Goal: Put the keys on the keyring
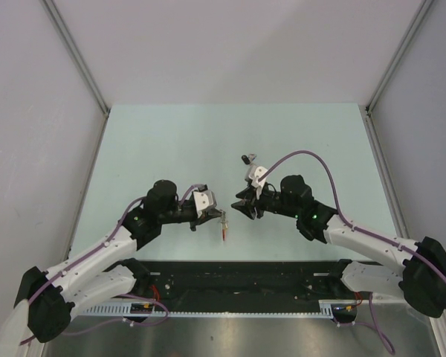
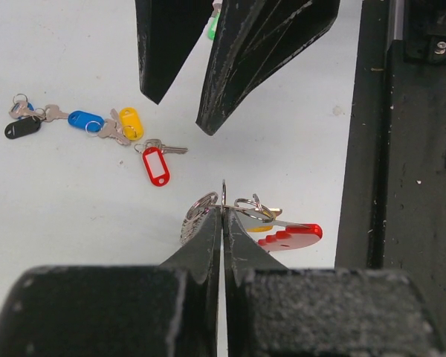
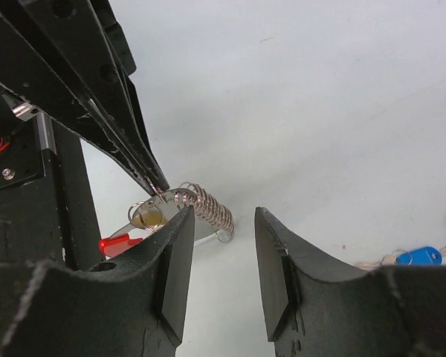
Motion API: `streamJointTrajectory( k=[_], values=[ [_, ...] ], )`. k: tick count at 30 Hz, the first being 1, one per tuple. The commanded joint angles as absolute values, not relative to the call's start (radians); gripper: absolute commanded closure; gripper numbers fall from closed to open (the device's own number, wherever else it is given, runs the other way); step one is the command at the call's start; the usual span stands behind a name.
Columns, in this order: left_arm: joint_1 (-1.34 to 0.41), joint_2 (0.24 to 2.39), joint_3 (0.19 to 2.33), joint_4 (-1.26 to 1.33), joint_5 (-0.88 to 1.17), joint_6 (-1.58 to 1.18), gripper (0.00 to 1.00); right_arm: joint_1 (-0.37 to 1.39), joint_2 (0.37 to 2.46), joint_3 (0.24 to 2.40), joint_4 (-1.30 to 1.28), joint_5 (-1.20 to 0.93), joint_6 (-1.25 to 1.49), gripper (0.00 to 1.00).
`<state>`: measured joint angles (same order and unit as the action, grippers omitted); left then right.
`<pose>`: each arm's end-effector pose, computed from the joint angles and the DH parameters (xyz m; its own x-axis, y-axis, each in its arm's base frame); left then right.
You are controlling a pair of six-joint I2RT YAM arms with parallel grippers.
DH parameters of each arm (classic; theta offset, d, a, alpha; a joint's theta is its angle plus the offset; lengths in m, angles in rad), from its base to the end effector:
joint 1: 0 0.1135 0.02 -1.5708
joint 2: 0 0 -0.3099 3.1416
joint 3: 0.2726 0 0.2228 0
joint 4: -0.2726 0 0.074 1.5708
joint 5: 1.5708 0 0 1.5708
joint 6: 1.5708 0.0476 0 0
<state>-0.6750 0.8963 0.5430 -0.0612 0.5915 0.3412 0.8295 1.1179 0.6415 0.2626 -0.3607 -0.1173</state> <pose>0.1024 -0.1160 0.2919 0.0106 0.3473 -0.9377 0.9695 0.2259 0.0947 0.1351 0.1725 0.3219 -0.0343 -0.1996 -0.9793 -0.9334 0.3565 -0.0400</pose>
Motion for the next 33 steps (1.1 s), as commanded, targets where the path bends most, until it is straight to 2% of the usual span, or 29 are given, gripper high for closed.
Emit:
streamJointTrajectory(
  k=[1, 11, 22, 33],
  values=[
    [-0.68, 0.877, 0.543, -0.005, 0.64, 0.367, 1.0, 0.828, 1.117, 0.63, 0.31, -0.318, -0.083, 0.57],
    [-0.68, 0.885, 0.548, -0.005, 0.637, 0.36, 1.0, 0.864, 1.184, 0.63, 0.371, -0.327, -0.072, 0.57],
    [-0.68, 0.899, 0.554, -0.008, 0.621, 0.353, 0.99, 0.887, 1.198, 0.629, 0.377, -0.354, -0.084, 0.65],
    [-0.68, 0.9, 0.558, -0.011, 0.592, 0.337, 1.0, 0.905, 1.177, 0.614, 0.342, -0.319, -0.084, 0.66]
  ],
)
